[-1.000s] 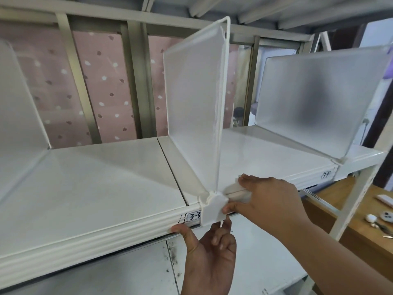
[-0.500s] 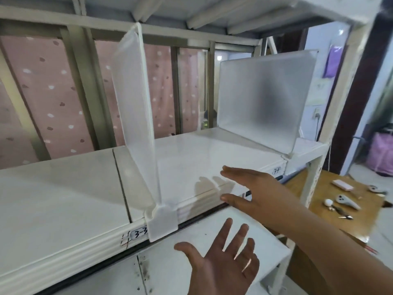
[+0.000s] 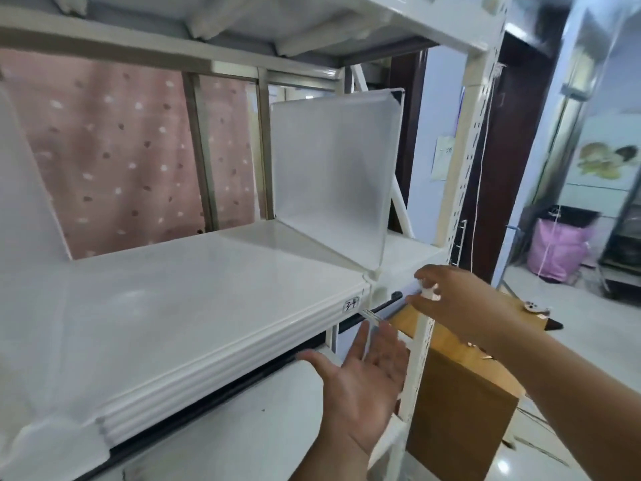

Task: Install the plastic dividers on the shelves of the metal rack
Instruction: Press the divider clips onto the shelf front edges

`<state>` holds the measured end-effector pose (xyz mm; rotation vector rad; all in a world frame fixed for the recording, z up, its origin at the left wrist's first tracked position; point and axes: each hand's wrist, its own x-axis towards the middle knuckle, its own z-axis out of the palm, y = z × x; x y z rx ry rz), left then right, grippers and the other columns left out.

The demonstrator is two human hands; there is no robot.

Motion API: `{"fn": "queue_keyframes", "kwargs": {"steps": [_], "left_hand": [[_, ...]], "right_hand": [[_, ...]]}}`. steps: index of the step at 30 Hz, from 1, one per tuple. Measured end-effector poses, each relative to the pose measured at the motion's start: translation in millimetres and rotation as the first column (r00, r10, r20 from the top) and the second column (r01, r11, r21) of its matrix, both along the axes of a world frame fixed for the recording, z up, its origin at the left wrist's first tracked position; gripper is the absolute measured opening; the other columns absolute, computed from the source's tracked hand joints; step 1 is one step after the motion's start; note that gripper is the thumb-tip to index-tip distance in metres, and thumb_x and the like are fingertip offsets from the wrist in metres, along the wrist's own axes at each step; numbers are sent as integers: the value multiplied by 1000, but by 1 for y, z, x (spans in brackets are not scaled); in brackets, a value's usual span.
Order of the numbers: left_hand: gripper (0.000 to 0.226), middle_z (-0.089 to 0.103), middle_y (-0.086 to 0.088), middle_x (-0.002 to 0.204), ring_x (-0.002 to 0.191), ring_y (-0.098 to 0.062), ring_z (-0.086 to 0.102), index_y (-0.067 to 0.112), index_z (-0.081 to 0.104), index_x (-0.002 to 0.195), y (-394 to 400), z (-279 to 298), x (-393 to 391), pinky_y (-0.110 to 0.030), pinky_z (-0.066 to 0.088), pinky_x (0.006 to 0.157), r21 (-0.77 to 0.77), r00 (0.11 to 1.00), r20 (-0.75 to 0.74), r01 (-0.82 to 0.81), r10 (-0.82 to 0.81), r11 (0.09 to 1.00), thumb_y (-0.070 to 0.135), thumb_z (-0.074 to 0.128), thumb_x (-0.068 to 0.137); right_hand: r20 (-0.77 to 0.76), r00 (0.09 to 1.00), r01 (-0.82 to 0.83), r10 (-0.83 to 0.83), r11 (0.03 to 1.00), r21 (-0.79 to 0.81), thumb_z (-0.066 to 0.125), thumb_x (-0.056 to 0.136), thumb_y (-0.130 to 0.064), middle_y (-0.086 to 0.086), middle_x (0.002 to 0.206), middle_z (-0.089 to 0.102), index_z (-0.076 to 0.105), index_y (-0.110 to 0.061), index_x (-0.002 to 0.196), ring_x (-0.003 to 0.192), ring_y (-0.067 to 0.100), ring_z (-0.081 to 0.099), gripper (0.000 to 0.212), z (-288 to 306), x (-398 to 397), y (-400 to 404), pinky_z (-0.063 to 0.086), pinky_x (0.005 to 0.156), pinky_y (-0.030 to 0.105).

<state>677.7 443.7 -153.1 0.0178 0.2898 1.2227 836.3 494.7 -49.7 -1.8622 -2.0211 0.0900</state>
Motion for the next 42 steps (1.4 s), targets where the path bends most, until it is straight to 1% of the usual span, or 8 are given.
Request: {"fn": "queue_keyframes", "kwargs": {"steps": [3,7,11,20,26,32,38,42], "left_hand": [[142,56,-25,155,144,-40,54,9,52,155,23,6,13,-53,46,117,94,998,45,-38,34,995,90,71,41],[166,57,-25,154,147,-38,51,0,48,155,42,0,21,-54,53,107,190,992,118,-76,54,979,72,95,13],[164,51,-27,159,155,-35,41,-13,46,152,49,-4,25,-51,35,125,301,984,174,-76,23,951,68,97,19],[177,44,-29,163,157,-39,35,-8,43,157,68,-7,33,-58,39,119,313,986,148,-117,73,942,77,91,9],[178,61,-32,138,137,-42,53,-13,44,153,75,-11,35,-51,33,126,267,978,138,-188,155,945,72,94,4],[167,64,-33,123,113,-42,59,-17,52,139,78,-8,38,-50,41,116,250,969,177,-213,172,945,66,95,1],[180,61,-31,131,109,-42,62,-16,41,153,78,-1,40,-53,61,91,131,955,213,-239,208,962,63,97,1],[174,67,-30,127,106,-42,65,-16,47,148,76,-3,39,-47,53,97,87,935,216,-306,281,948,53,100,-2]], "right_hand": [[-23,997,-75,74,997,-36,69,87,-51,-3,135,61,52,-28,139,103,15,64,60,-2,8,31,56,87,30],[36,978,-204,207,977,-67,73,85,-48,-3,148,51,45,-27,146,120,18,58,70,2,7,63,47,103,33],[79,939,-322,335,936,-139,75,85,-46,-8,152,47,44,-28,149,137,17,46,73,5,3,84,37,114,34],[163,926,-319,341,937,-145,68,93,-32,-1,132,67,59,-27,138,121,22,59,46,-2,-3,105,45,105,34],[183,941,-271,283,958,-90,72,86,-43,-1,114,72,65,-31,129,110,23,62,46,-7,-10,106,47,88,30],[190,958,-205,214,977,-65,72,81,-53,-5,131,69,59,-42,137,118,21,58,58,-7,-7,107,48,96,32],[55,986,-155,156,988,-16,75,72,-60,-12,127,70,64,-45,129,119,18,57,60,-14,-5,104,49,97,32],[-17,990,-143,142,990,-18,77,65,-66,-14,128,70,66,-42,127,119,17,58,67,-17,-7,96,50,99,34]]}}
